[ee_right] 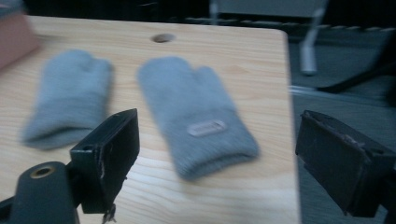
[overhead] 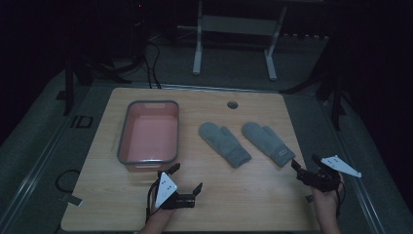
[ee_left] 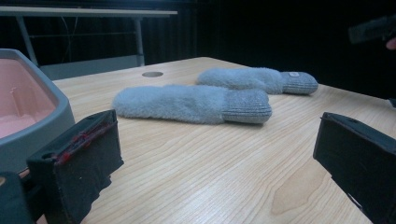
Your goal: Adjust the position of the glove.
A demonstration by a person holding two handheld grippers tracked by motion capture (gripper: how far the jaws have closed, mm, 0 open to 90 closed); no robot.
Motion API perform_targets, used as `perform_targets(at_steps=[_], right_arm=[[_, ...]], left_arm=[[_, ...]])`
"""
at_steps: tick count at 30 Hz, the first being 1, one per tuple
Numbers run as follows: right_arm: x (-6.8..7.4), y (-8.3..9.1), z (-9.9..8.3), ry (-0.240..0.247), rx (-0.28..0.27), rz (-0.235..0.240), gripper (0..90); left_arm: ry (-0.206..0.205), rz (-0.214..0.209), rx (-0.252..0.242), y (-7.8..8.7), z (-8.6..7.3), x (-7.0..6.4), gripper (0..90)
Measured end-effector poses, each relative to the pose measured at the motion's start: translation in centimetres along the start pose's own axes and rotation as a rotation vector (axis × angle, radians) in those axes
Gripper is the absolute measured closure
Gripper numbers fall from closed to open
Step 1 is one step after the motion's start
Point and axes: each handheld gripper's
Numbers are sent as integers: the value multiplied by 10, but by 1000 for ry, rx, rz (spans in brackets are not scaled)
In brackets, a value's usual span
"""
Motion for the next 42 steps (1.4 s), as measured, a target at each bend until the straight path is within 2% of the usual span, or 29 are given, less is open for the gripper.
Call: perform_targets(at_steps=[2,7,9,11,14,15,18,22,25,26,30,33,34,36,38,42], right_arm=[[1,0,9,-5,14,21,140],[12,-4,26,61,34,51,157],[18,-7,30,70,49,81,155],[23,-13,33,82,65,89,155],[29,-18,35,95,70,113,152],[36,-22,38,121,64,114,151],[46,-29,42,141,61,139,149],[59,-37,48,145,66,177,126],[67,-43,52,105,82,234,109],[70,-45,53,112,79,244,108],[85,-56,57,134,93,237,108],[97,-63,59,178,103,229,103],[100,-66,59,179,113,251,103],[107,-73,59,193,136,260,104],[113,-80,60,191,155,292,139],[122,-95,60,209,184,306,166]], left_arm=[[-8,0,3,0,0,-1,10],[-35,-3,9,0,0,-3,10],[-34,-2,10,0,0,-3,10],[-33,-1,10,-1,0,-3,10],[-35,-2,11,-1,0,-4,10],[-39,-1,13,-1,0,-3,10],[-38,-2,12,-1,0,-3,10],[-36,-3,13,-1,0,-3,11],[-38,-8,13,-1,0,-3,10],[-37,-8,12,-1,0,-3,10],[-29,-12,12,-1,0,-3,10],[-28,-16,12,-1,0,-3,10],[-24,-19,10,-1,0,-3,10],[-21,-20,9,-1,0,-3,10],[-19,-22,10,-1,0,-3,10],[-20,-23,9,-1,0,-3,10]])
Point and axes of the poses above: each handheld gripper's, and its own axes: y roughly backward along the jaws, z roughly out of its top, x roughly to its left, and after that the axes turned 5 degrees about -z, right-handed
